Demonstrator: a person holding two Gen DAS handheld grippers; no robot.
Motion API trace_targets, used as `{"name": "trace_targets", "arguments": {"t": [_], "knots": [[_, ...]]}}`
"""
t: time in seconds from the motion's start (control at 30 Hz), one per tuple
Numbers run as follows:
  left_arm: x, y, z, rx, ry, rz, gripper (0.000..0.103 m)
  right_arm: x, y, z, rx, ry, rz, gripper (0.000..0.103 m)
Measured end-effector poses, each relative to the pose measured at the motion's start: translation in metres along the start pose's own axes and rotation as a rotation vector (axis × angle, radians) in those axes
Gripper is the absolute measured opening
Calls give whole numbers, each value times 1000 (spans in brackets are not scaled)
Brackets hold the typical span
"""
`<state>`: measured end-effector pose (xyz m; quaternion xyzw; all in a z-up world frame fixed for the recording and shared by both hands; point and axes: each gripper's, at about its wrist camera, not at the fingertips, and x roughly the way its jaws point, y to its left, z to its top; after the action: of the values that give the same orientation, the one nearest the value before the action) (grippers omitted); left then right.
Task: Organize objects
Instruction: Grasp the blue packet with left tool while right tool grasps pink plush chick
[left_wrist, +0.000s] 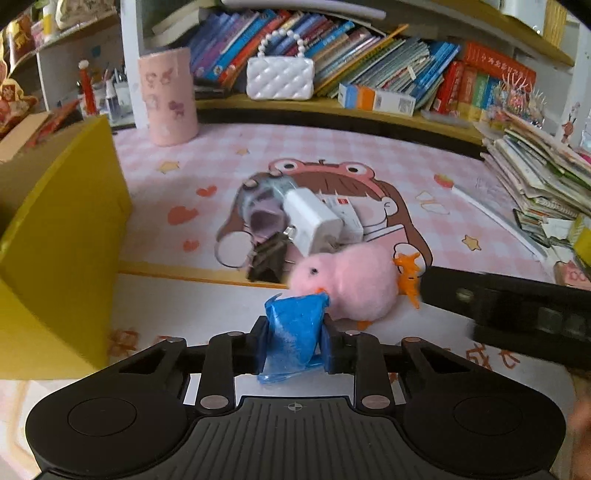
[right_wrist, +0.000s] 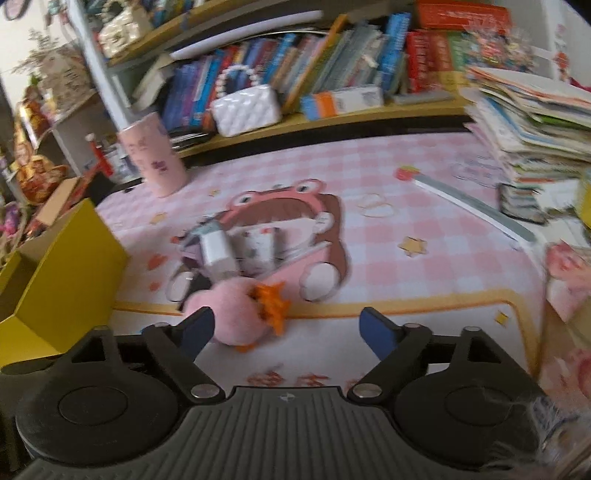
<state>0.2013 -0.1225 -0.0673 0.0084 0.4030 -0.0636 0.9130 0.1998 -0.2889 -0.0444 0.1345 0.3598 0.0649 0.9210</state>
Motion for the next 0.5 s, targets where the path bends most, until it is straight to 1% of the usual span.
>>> {"name": "trace_targets", "arguments": {"t": [0.03,0.1,0.2,0.37,0.43,0.5], "knots": [[-7,4,-1,8,5,3,26,3,4,1,-9,3,12,88],[-20,12,-4,21,15,15,26,12,13,3,-41,12,40,93],[-42,30,-10,-3,21,42,26,31,33,0,-149,34,56,97],[-72,51,-24,-68,28,94,26,60,61,-13,-360,38,-7,98],[-78,57,-27,-99,31,111,26,71,66,-17,-397,42,-38,99],[-82,61,-29,-122,35,118,25,77,66,-19,-403,27,-62,99]]}}
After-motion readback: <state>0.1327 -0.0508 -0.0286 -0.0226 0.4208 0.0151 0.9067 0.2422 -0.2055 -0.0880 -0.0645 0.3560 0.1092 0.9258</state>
